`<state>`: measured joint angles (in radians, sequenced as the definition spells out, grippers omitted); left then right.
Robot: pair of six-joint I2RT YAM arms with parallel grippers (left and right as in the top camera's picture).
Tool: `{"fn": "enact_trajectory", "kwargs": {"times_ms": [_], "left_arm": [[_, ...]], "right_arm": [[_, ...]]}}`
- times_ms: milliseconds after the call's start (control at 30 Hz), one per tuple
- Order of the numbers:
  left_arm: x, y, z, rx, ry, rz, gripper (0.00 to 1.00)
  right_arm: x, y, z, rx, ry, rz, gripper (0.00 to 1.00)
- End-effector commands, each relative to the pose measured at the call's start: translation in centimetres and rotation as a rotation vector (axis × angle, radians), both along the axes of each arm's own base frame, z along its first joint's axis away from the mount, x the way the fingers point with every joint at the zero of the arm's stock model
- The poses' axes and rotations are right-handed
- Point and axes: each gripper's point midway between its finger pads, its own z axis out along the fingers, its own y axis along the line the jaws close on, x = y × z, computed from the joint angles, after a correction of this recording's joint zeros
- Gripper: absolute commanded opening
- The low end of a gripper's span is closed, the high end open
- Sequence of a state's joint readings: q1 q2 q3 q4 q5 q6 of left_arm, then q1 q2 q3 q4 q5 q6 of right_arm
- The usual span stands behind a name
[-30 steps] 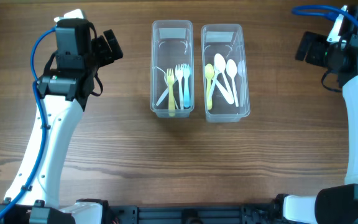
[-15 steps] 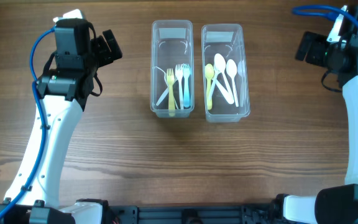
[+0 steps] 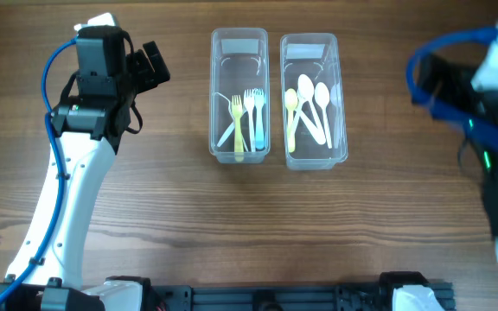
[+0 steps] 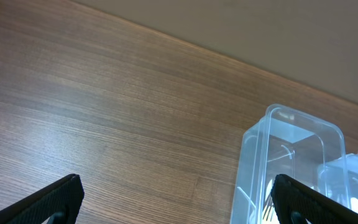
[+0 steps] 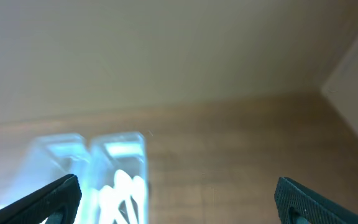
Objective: Pack container
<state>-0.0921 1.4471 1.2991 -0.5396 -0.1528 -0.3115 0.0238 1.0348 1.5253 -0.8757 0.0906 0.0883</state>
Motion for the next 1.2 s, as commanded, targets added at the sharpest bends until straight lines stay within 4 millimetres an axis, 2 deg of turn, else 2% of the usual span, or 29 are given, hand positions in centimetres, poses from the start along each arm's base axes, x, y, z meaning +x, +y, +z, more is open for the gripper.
{"fn": "enact_trajectory", "kwargs": {"times_ms": [0, 133, 267, 333, 500, 600, 733, 1000, 1167], "left_arm": [[0.1, 0.3, 0.4, 0.018, -0.007, -0.003, 1.00], [0.1, 0.3, 0.4, 0.018, -0.007, -0.003, 1.00], [0.1, 0.3, 0.4, 0.018, -0.007, -0.003, 1.00], [0.1, 0.3, 0.4, 0.018, -0.007, -0.003, 1.00], [0.1, 0.3, 0.4, 0.018, -0.007, -0.003, 1.00], [0.1, 0.3, 0.4, 0.018, -0.007, -0.003, 1.00], [0.1, 0.3, 0.4, 0.018, -0.007, -0.003, 1.00], [0.1, 0.3, 0.4, 0.018, -0.007, -0.003, 1.00], [0.1, 0.3, 0.4, 0.018, -0.007, -0.003, 1.00]], "right_arm": [[-4.4, 0.9, 3.7, -0.004, -0.140, 0.038, 1.00], [-9.3, 0.5, 6.6, -0.003, -0.277, 0.035, 1.00], [-12.9, -0.3, 8.1, -0.002, -0.370, 0.005, 1.00], [-14.2, -0.4, 8.1, 0.001, -0.393, 0.005, 1.00], [-16.2, -0.4, 6.0, 0.037, -0.400, 0.007, 1.00], [-16.4, -0.4, 5.2, 0.114, -0.451, -0.003, 1.00], [-15.9, -0.1, 2.8, 0.175, -0.496, 0.002, 1.00], [-12.6, 2.2, -4.5, 0.193, -0.515, 0.125, 0.99], [-10.7, 2.9, -9.6, 0.204, -0.502, 0.152, 1.00]]}}
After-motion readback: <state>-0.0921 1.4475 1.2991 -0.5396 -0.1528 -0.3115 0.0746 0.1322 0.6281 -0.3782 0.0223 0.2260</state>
